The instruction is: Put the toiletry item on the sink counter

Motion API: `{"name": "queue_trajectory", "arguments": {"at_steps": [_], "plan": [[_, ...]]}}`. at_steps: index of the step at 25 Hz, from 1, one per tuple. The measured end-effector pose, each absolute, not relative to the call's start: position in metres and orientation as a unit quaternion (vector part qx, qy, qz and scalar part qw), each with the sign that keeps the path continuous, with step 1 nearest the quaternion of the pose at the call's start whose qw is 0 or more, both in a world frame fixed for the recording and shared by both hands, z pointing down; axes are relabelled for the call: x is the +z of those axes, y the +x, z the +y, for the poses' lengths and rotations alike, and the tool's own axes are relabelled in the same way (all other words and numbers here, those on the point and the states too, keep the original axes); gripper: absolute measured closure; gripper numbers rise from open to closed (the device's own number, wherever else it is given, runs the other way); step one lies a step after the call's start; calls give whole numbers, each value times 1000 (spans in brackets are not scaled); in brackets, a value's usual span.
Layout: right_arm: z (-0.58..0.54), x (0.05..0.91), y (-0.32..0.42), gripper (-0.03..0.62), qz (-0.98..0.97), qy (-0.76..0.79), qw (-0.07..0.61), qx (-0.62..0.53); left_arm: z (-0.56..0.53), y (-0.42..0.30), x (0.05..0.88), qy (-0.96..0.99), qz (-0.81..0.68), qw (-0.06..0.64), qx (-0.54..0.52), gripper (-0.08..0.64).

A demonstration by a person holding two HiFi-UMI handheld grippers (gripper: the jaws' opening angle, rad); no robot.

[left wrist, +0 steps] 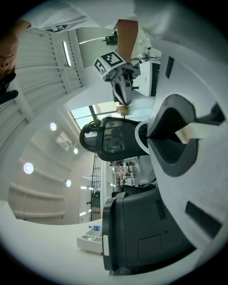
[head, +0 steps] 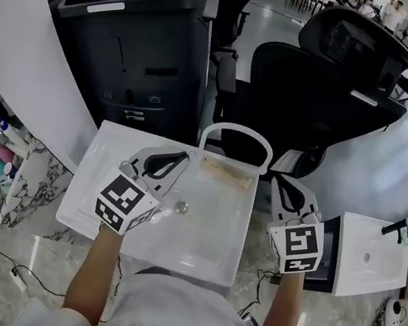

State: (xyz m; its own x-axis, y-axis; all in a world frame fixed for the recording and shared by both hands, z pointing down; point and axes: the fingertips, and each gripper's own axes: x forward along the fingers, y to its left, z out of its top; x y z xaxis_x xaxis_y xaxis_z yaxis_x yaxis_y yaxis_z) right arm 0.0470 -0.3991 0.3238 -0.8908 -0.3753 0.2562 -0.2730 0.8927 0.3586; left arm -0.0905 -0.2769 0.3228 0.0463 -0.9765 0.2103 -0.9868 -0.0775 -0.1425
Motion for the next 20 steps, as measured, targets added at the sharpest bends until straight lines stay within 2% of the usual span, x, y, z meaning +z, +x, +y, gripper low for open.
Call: {"name": "queue_trajectory", "arguments": {"at_steps": [10,20], "plan": [[-392,304,29,595,-961,155,147,-178,-273,-97,297,719,-687,-9,108,545],[-390,313,21,597,-961,151,157,-170,-267,-106,302,716,-689,-2,109,545]]}}
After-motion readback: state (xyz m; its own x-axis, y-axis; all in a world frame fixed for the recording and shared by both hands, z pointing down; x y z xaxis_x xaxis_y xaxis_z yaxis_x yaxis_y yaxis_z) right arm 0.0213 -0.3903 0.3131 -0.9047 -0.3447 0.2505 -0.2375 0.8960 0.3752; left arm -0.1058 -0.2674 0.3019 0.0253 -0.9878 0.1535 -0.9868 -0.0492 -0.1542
